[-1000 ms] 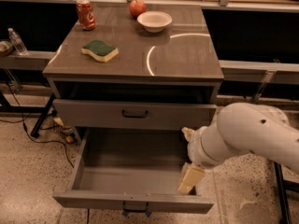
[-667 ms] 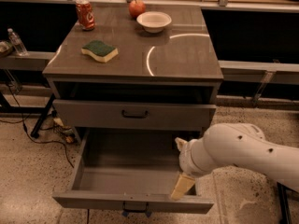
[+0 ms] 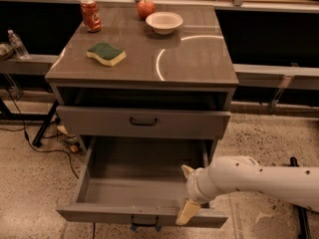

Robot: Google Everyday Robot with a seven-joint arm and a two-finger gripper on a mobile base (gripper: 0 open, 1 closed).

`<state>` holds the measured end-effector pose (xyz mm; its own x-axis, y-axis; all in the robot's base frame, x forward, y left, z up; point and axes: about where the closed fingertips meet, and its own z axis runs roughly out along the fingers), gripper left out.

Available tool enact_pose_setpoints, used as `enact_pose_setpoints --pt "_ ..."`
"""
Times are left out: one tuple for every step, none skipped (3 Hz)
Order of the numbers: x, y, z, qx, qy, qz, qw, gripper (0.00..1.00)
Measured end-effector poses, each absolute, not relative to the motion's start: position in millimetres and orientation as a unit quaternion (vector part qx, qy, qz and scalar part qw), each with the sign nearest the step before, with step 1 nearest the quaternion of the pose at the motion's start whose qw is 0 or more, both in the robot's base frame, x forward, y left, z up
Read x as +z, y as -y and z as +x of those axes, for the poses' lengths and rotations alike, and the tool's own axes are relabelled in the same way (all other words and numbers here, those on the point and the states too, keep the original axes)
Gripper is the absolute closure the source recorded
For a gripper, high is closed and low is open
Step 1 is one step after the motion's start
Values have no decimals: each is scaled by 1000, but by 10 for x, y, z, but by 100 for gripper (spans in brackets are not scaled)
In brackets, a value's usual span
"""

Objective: Close middle drawer

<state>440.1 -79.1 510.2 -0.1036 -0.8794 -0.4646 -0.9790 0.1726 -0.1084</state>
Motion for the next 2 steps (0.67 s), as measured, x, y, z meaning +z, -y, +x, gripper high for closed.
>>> enact_pose_setpoints --pt "4799 765 4418 130 -735 -628 222 0" --pt "4532 795 4424 141 -740 -617 227 0"
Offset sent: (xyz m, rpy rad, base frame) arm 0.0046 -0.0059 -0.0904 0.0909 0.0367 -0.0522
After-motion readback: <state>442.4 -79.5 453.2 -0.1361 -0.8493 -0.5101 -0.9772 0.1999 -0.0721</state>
